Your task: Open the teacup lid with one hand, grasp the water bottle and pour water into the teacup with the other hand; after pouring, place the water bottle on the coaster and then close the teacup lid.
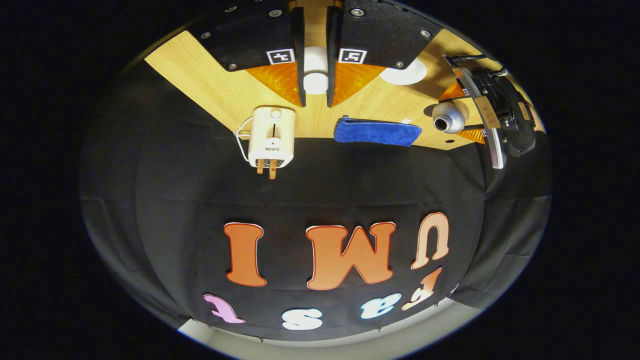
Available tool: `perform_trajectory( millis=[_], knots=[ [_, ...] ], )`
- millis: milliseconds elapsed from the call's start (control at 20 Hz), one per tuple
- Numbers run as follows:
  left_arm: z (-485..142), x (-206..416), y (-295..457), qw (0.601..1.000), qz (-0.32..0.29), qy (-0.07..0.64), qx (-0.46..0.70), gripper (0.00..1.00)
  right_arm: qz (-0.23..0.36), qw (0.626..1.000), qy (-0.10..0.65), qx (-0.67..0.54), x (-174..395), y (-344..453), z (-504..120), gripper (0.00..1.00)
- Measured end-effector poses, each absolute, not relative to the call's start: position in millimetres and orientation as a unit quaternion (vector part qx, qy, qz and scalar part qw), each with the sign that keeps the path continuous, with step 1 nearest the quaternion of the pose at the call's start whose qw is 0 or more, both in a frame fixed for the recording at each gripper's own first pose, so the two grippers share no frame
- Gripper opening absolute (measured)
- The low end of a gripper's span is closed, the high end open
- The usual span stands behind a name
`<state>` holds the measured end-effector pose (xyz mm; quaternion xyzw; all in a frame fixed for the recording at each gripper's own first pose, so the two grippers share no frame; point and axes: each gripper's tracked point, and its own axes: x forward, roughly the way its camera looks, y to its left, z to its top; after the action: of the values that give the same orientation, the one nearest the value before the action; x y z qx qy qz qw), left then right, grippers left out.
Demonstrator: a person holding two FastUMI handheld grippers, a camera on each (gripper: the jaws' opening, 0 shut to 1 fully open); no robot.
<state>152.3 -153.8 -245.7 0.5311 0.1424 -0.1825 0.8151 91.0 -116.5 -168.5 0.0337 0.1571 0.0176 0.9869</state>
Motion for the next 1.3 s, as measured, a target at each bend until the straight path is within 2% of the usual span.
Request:
perform_trajectory(
  millis=[1300],
  knots=[
    [-214,166,-155,0.608,-0.208,0.047,0.765,0.84,0.028,0.985,0.164,0.042,84,-122,-176,0.17]
  ],
)
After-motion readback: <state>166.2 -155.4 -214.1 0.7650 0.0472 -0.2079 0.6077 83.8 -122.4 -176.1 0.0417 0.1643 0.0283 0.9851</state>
